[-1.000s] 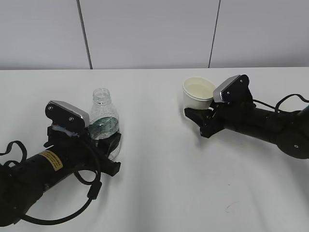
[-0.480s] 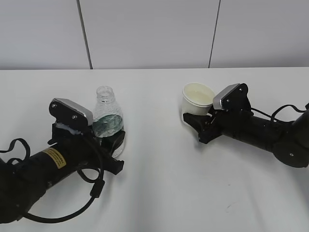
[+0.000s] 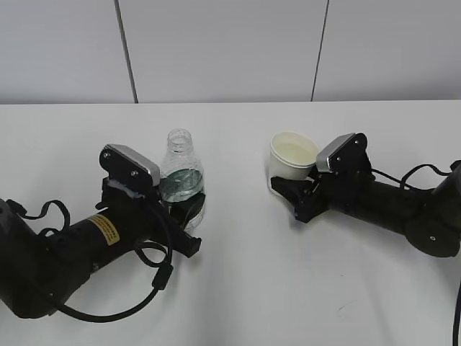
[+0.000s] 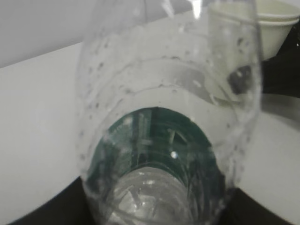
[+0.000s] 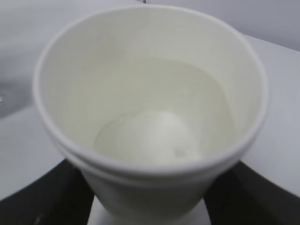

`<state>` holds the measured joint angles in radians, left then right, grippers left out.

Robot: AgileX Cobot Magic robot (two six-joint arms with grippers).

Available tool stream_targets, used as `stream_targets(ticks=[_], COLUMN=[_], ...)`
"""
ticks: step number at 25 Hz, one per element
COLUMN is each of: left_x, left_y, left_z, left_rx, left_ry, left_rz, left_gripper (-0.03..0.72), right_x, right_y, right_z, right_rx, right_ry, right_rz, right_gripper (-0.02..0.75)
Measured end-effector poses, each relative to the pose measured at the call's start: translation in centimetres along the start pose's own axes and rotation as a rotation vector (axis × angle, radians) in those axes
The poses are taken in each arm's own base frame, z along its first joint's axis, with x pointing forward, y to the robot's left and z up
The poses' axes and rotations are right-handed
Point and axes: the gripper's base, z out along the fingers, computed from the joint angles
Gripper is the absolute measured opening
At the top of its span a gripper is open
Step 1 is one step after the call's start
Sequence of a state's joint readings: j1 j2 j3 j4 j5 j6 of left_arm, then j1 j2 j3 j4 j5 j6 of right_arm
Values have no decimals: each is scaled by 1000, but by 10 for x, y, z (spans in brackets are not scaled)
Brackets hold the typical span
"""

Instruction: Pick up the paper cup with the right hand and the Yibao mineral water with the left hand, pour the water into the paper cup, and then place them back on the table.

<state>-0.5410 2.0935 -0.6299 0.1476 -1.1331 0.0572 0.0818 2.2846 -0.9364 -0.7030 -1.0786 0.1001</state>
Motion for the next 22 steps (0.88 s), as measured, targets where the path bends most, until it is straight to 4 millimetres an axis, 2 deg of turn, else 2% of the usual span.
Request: stream_targets(ticks=[10, 16, 22], left_x=[1, 7, 13], left_y=[-2, -3, -4], left_z=[1, 2, 0], left_rx=[16, 32, 29], left_ry=[-2, 4, 29], left_rz=[-15, -18, -25], left_gripper=[347, 469, 500], right_x=[2, 2, 2], right_y=[3, 3, 4], right_z=[0, 0, 0], right_rx=[-32, -32, -41], right_ry=[20, 20, 21], right_rz=[-19, -19, -23], right_gripper=[472, 472, 472])
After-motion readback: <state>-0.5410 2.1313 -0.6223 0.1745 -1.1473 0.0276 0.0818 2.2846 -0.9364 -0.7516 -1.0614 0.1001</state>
